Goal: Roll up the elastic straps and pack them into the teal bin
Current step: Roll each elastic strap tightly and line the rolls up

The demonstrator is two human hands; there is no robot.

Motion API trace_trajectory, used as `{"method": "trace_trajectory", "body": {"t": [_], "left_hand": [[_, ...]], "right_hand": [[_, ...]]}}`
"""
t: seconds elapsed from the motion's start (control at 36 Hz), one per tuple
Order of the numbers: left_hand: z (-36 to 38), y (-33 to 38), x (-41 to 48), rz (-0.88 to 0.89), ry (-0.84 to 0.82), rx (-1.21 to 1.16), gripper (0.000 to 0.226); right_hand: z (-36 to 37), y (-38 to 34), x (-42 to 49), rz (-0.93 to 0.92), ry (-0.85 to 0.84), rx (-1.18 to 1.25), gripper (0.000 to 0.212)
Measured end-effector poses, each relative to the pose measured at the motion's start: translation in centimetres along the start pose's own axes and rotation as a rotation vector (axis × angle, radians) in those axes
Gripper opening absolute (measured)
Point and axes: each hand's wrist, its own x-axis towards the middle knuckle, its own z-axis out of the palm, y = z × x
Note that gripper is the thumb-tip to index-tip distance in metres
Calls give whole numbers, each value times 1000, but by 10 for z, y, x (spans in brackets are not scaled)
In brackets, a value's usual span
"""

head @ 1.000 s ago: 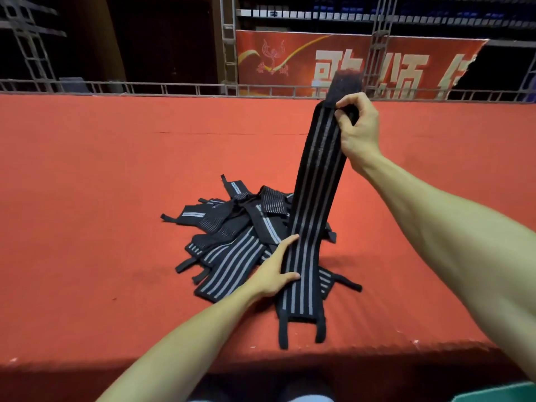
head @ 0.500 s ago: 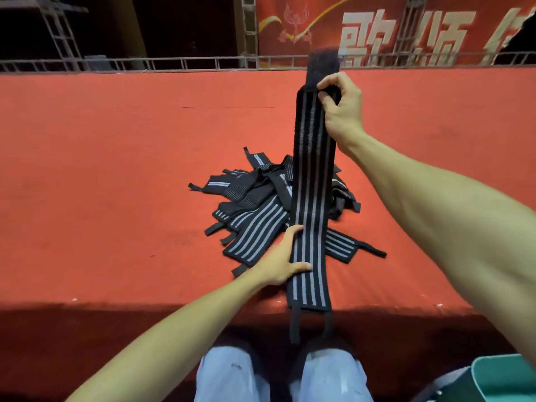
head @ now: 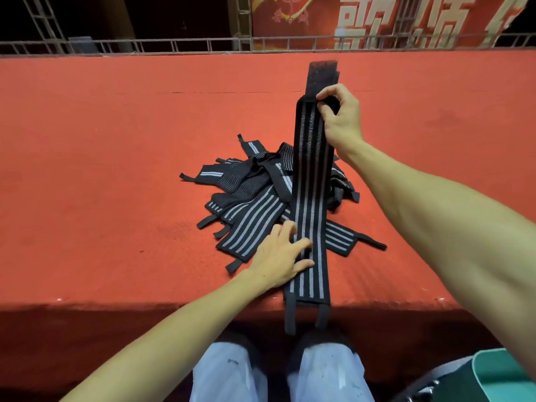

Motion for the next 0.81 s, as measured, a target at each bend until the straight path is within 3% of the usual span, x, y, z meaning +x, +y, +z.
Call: {"method": "trace_trajectory", "body": {"t": [0.14, 0.42, 0.58, 0.64, 0.72, 0.81], "left_hand": [[4, -10, -1, 35, -155, -37, 60], [-8, -9, 11, 27, -288, -55, 60], [-14, -11, 20, -13, -366, -187, 53], [-22, -12, 28, -10, -304, -342, 37], [-38, -16, 46, -97, -5, -641, 10], [-59, -19, 70, -230, 251, -801, 7]], "right_hand": [[0, 7, -4, 15, -6, 1, 33], [-4, 12, -11, 45, -24, 13, 30], [-6, 10, -16, 67, -50, 18, 29], [-6, 9, -21, 64, -76, 23, 24], [-8, 12, -32, 55, -120, 16, 22], [-11, 23, -46, 63, -149, -12, 21]]}}
